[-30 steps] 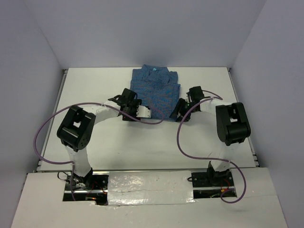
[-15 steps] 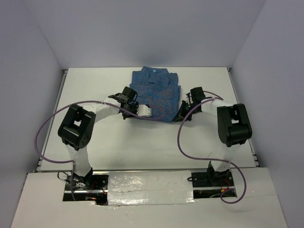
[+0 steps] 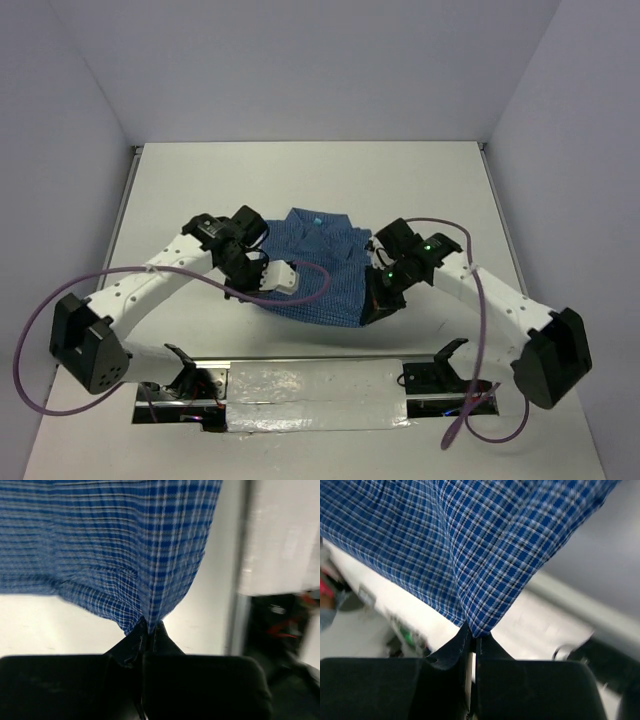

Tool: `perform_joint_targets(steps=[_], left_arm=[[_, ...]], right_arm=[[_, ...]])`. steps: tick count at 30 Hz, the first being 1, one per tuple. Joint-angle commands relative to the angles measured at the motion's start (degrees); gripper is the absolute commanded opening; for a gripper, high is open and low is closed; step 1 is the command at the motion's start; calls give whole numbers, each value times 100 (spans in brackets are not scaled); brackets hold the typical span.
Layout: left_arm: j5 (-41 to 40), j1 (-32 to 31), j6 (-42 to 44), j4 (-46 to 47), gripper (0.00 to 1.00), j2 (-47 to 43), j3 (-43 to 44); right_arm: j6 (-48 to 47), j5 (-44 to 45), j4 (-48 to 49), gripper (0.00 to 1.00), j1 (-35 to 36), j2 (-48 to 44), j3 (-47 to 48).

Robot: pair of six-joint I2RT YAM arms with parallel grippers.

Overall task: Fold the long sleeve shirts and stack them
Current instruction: Fold the shirt

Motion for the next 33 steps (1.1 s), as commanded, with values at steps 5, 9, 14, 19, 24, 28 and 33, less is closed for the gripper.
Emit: perform_joint_targets(steps=[5,9,14,19,24,28,33], left_arm=[[662,-2,-341,-1706,0,-584,1321],[986,489,-849,-1284,0,274,1936],[1391,1289,-1254,-802,0,1610,2956],[1304,1545,-1597,-213,0,2727,3886],[1400,1729,-2002,-80,0,3581,4468],[1172,1817,-2361,113,0,4266,4741],[970,1809,-2924,823,12,4575,4803]], right_arm=[[241,-100,-2458,0,315,-505,1581],[-409,84,-2460,0,-245,329,2478],[-1077,-12,-1827,0,-1635,1174,2743],[-1280,-310,-1124,0,-2409,2244,3226],[-1254,-521,-640,0,-2621,3343,3648],[-1053,-443,-324,0,-2814,3925,3938],[-684,-425,309,2,-2973,4609,4342]])
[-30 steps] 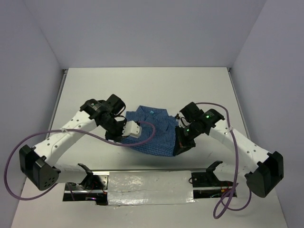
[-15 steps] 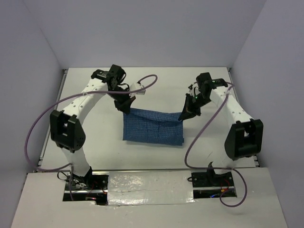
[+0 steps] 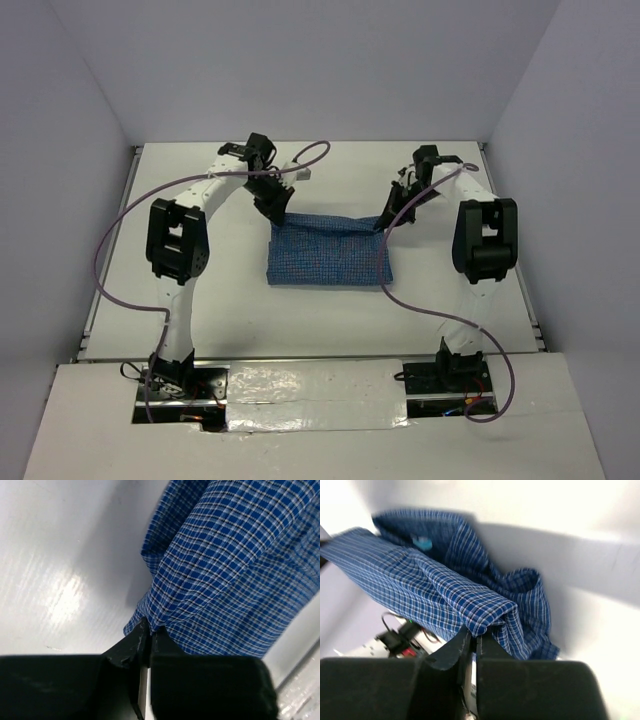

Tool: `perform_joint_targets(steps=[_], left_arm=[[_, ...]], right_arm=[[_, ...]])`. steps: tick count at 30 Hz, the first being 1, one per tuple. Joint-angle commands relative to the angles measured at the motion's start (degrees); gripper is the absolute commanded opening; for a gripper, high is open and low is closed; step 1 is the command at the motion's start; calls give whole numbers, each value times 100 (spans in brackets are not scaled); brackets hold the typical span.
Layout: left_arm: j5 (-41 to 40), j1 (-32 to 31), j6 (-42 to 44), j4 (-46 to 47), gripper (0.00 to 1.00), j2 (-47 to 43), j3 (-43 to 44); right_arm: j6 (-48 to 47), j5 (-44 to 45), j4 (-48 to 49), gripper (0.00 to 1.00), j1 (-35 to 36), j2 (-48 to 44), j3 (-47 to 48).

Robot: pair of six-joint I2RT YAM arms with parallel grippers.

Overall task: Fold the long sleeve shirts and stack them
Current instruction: Fold the shirt

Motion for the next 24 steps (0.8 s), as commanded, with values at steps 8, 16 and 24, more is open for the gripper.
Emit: perform_joint_targets(steps=[8,16,24], left_arm=[[-887,176,-1273,1080,68,420,314],[-1564,615,-2337,1203,99,448,1581],[191,28,-2013,1348,69,-996,-722]], right_arm=[[837,564,1200,53,-234,1147,1313],[759,2029,1235,57,-174,280,1968],[1108,1885,2422,39,591,-2411,-1504]])
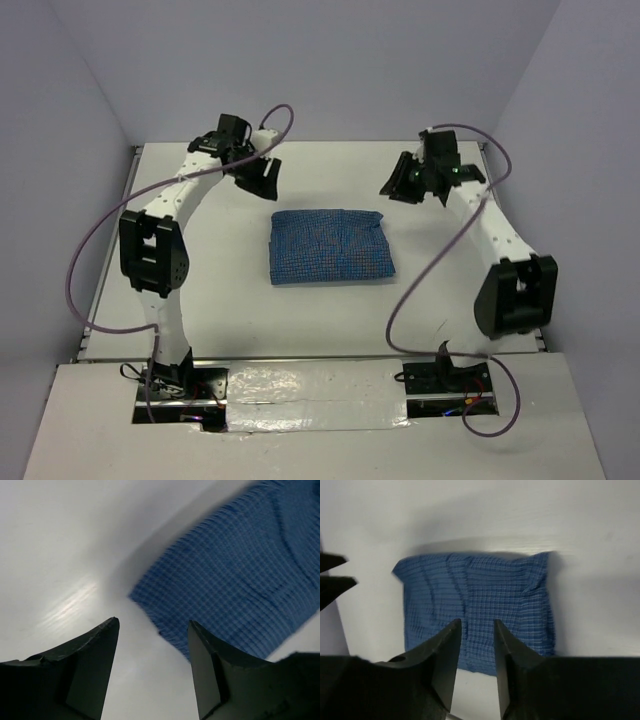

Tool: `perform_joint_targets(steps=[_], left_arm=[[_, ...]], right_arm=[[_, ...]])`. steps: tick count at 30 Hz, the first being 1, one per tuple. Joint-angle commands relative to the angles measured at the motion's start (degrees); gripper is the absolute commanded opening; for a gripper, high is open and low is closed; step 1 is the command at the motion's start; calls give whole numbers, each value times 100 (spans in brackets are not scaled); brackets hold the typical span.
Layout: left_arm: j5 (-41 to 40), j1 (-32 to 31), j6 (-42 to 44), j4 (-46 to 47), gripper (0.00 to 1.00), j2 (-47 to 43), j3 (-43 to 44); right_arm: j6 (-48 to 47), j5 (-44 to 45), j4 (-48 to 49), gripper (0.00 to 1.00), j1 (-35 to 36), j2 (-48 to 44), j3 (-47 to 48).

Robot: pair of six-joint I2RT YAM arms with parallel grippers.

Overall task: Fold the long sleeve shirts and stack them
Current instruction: Fold the shirt

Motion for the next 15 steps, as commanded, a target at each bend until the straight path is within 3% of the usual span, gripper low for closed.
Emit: perform_joint_targets(steps=[1,5,15], left_arm=[[1120,-526,-63,-290,69,-119,-384],[1244,-632,-371,200,74,-74,-1263],[260,-518,-441,464,73,673,-1228]], right_arm=[[581,-143,612,37,288,-327,-1271],[743,-46,1017,37,253,-153,-2066],[716,-266,1431,31,515,1359,-1655]])
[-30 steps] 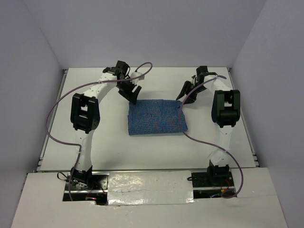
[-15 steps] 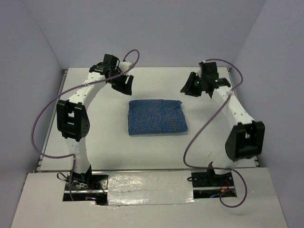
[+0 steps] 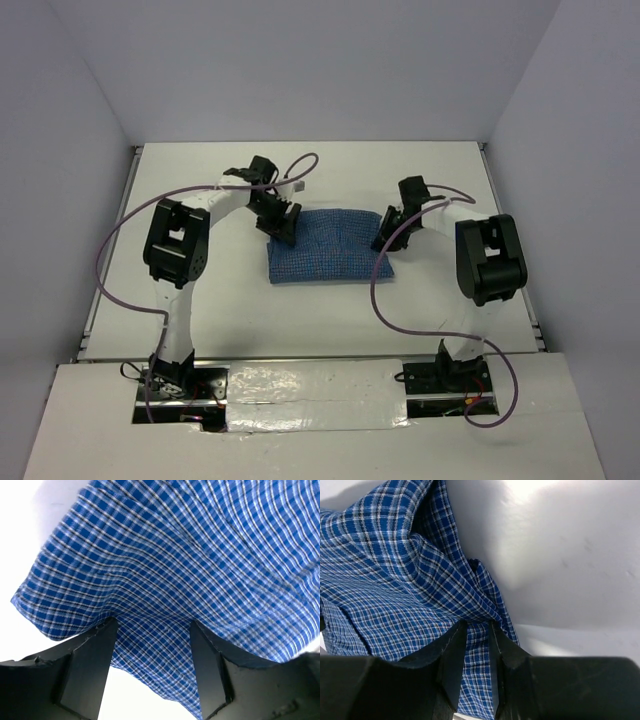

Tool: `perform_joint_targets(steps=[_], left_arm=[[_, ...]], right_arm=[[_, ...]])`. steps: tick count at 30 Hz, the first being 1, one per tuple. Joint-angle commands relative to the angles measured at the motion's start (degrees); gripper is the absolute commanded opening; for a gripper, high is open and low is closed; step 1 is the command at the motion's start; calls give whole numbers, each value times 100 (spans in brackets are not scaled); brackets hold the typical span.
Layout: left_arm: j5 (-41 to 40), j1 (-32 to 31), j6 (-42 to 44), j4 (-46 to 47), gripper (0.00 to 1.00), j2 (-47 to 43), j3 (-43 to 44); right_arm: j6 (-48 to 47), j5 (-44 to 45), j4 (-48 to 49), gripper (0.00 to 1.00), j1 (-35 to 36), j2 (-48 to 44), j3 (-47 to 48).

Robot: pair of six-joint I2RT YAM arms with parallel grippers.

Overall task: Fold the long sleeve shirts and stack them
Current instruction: Fold the shirt

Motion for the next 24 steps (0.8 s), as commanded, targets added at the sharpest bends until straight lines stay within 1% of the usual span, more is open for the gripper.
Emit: perform_joint_targets(steps=[1,3,8,9,10,11,12,13,14,15,17,19,21,22,23,24], left_arm=[[-557,256,-129,257,72,11,59],[-742,449,-94,222,71,46,77],[-1523,1354,275,423,70,-217,-257],[-1595,1495,441,441,70,-235,-266],[-1665,1749,503,442,70,-244,-240],[-1736,1838,582,407,70,-244,-196],[-1736,2135,601,372,70,-235,-100],[-1719,2251,601,336,70,-253,-64],[-1701,2348,601,301,69,-296,-29],[-1632,2532,583,249,70,-340,-46],[-1561,2682,539,231,70,-472,-116],[-1561,2919,522,196,70,-525,-187],[-1508,3069,530,222,70,-613,-265],[-1534,3183,583,283,72,-683,-283],[-1508,3227,644,309,78,-718,-284],[-1456,3271,714,336,81,-745,-205]], right_arm=[[102,-21,414,31,328,376,365],[181,-82,371,31,731,526,654],[725,-608,642,32,1427,878,1095],[848,-671,686,34,1497,913,1278],[902,-741,687,38,1594,1000,1393],[937,-881,687,41,1595,1036,1603],[981,-935,730,43,1586,1071,1701],[946,-926,696,47,1568,1080,1824],[868,-787,600,49,1499,1089,2147],[763,-716,346,53,1446,1124,2324],[385,-610,90,56,1236,1116,2824],[-9,-444,-305,60,1060,967,3055],[-230,-259,-525,63,831,556,3074],[-406,-189,-561,68,726,388,2917],[-486,-197,-570,69,516,212,2793],[-565,-353,-544,70,374,-155,2670]])
